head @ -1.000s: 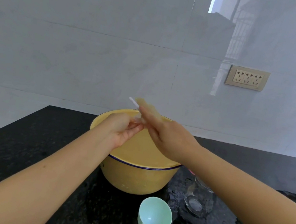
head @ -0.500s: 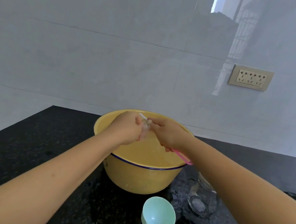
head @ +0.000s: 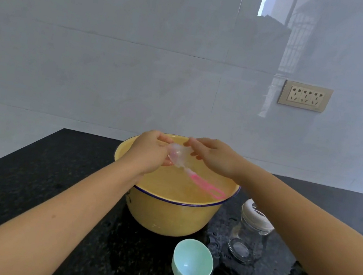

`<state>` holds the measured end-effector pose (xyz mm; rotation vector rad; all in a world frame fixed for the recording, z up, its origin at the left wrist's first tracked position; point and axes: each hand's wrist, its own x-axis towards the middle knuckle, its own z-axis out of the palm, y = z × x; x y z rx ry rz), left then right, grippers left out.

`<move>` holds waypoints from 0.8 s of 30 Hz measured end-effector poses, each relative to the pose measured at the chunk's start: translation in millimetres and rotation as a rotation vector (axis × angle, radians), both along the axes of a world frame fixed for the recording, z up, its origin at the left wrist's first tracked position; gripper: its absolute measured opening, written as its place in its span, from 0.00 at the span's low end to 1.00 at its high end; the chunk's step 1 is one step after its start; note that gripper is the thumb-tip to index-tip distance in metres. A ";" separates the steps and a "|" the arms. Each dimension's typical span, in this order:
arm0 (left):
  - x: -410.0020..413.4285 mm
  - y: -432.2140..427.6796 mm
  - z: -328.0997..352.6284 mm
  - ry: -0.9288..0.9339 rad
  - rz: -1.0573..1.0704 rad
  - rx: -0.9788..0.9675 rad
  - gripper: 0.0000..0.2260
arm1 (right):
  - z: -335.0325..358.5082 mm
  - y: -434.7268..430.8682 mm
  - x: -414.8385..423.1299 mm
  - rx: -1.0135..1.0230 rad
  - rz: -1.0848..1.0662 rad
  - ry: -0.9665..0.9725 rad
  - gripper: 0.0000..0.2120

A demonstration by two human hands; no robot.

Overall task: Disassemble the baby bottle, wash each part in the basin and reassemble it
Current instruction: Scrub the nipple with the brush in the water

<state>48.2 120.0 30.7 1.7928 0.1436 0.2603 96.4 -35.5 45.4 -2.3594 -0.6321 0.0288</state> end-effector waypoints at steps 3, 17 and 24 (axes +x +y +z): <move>-4.3 -7.1 4.1 0.007 -0.071 -0.348 0.08 | 3.8 -2.3 -7.8 0.167 0.084 0.069 0.20; -36.1 -19.8 5.7 -0.042 -0.092 -0.008 0.03 | 2.4 -3.8 -25.2 -0.044 0.065 -0.280 0.12; -50.7 -17.2 -5.1 -0.207 -0.002 0.333 0.03 | 0.5 -14.0 -33.9 -0.236 -0.116 -0.406 0.20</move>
